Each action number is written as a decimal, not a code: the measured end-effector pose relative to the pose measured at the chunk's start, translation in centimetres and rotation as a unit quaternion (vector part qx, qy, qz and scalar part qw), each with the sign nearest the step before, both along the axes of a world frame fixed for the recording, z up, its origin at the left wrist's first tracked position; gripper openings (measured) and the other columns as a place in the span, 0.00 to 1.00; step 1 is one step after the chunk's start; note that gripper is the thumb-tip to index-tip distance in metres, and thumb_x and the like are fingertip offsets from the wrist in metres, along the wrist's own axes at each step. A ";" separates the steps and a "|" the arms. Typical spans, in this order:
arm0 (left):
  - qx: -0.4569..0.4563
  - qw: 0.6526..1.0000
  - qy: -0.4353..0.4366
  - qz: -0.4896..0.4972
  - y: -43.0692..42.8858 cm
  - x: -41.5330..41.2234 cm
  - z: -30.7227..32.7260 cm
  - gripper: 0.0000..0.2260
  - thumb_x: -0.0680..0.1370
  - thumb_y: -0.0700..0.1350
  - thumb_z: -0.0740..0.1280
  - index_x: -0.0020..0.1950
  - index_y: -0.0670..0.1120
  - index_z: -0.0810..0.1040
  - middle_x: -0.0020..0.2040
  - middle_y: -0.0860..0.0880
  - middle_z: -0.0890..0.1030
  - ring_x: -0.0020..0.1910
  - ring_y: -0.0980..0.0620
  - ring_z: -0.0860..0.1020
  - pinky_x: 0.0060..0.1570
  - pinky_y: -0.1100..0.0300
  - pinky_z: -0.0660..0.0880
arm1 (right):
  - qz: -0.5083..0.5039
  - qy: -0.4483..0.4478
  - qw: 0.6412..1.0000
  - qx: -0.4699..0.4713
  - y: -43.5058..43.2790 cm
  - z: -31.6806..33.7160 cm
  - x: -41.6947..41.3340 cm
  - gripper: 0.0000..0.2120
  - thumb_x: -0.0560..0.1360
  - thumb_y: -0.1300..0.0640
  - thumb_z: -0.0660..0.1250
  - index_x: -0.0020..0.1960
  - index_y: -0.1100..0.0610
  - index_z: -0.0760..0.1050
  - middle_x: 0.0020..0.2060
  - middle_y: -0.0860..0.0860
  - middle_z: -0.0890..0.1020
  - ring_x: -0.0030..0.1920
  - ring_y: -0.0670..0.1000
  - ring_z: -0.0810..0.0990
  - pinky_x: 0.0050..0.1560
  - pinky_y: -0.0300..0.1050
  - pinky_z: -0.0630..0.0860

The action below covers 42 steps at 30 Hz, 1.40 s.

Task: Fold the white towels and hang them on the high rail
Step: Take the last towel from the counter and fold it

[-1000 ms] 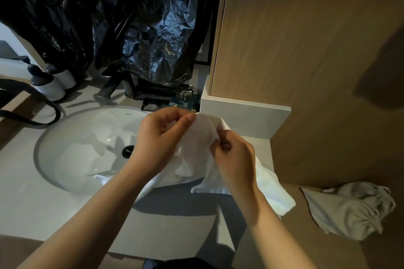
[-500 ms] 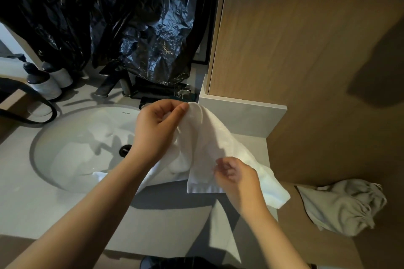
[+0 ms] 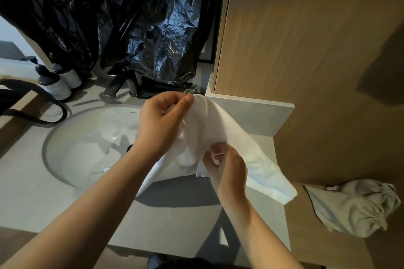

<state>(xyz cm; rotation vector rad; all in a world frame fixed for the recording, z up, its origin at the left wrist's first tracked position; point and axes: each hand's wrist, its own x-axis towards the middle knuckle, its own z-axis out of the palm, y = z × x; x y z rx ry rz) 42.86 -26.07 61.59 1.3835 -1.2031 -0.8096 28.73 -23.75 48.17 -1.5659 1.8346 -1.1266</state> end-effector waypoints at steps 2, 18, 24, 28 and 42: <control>0.003 1.000 0.004 0.001 0.1 -0.1 0.0 0.07 0.78 0.45 0.68 0.40 0.49 0.82 0.30 0.55 0.78 0.28 0.61 0.72 0.31 0.69 0.69 | 0.005 -0.026 1.000 -0.006 0.3 0.3 0.2 0.13 0.70 0.39 0.74 0.46 0.45 0.76 0.41 0.41 0.80 0.40 0.41 0.79 0.43 0.28 0.76; 0.005 0.999 -0.021 0.032 -1.1 1.6 -1.1 0.07 0.78 0.47 0.69 0.42 0.49 0.83 0.29 0.57 0.78 0.28 0.62 0.73 0.31 0.70 0.70 | 0.014 -0.002 0.996 0.093 1.9 -0.4 -4.1 0.08 0.76 0.57 0.69 0.40 0.49 0.73 0.31 0.42 0.79 0.35 0.45 0.80 0.39 0.29 0.73; 0.034 0.998 -0.034 0.038 -2.1 1.6 -3.4 0.10 0.78 0.47 0.68 0.37 0.52 0.80 0.25 0.58 0.75 0.28 0.57 0.71 0.31 0.61 0.69 | 0.009 -0.112 0.983 0.145 3.6 1.4 -8.0 0.10 0.79 0.60 0.65 0.41 0.49 0.75 0.37 0.45 0.80 0.39 0.44 0.78 0.41 0.34 0.71; 0.043 0.995 -0.058 0.065 -3.1 1.4 -4.5 0.11 0.78 0.47 0.68 0.35 0.55 0.78 0.27 0.59 0.76 0.27 0.63 0.71 0.32 0.63 0.67 | 0.067 -0.221 0.958 0.169 2.5 6.4 -9.3 0.08 0.81 0.59 0.63 0.46 0.51 0.78 0.38 0.51 0.84 0.34 0.43 0.81 0.35 0.35 0.77; 0.284 0.953 0.109 0.007 2.5 -0.2 -8.2 0.09 0.77 0.45 0.70 0.46 0.39 0.81 0.38 0.44 0.81 0.38 0.46 0.77 0.41 0.56 0.76 | 0.135 -0.276 0.930 0.203 2.0 9.1 -7.9 0.10 0.80 0.60 0.64 0.55 0.51 0.82 0.40 0.49 0.84 0.40 0.46 0.80 0.39 0.33 0.77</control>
